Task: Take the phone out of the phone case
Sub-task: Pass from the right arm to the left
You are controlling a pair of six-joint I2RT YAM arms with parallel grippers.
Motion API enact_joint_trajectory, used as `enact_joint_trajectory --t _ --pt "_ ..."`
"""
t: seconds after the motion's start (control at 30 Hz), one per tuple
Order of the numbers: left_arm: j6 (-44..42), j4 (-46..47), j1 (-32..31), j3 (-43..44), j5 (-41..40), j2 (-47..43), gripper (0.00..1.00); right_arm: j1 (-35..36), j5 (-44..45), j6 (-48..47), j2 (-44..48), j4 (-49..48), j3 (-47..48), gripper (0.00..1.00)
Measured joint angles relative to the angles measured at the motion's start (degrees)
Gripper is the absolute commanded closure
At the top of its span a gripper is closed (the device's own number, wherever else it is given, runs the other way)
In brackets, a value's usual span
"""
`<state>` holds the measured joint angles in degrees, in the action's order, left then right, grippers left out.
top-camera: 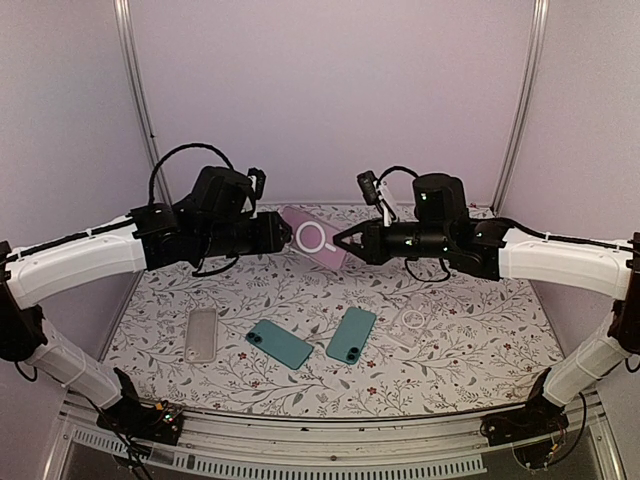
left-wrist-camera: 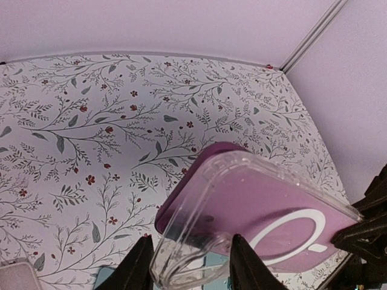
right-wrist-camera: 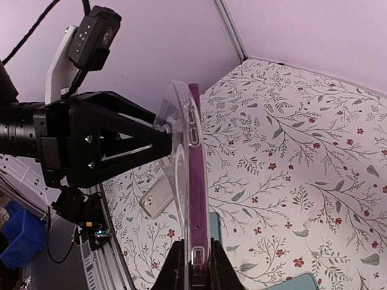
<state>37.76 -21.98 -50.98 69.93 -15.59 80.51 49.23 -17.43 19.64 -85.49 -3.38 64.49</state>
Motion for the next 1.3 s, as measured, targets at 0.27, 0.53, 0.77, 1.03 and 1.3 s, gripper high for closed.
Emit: enact_joint_trajectory --t 0.27,0.53,0.77,1.03,1.3 --pt "-1.1 1.1 0.0 -1.6 0.7 -0.7 0.48 0.3 -0.3 -0.1 0.0 0.0 0.0 1.00" --pt "-3.1 3.3 0.1 -6.2 5.5 -6.8 0.36 1.3 -1.9 -0.2 1.2 -0.5 -0.4 1.00" --pt "-4.4 6.1 0.4 -9.2 13.9 -16.3 0.20 0.8 -4.9 0.0 4.7 -2.3 -1.0 1.00" --pt "-5.9 4.2 0.4 -9.2 17.9 -24.2 0.22 -1.6 -6.1 0.7 5.3 -2.8 -1.0 1.00" --pt "-8.7 3.0 1.2 -9.8 20.4 -29.8 0.32 -5.4 -15.3 5.2 7.3 -5.6 -1.1 1.00"
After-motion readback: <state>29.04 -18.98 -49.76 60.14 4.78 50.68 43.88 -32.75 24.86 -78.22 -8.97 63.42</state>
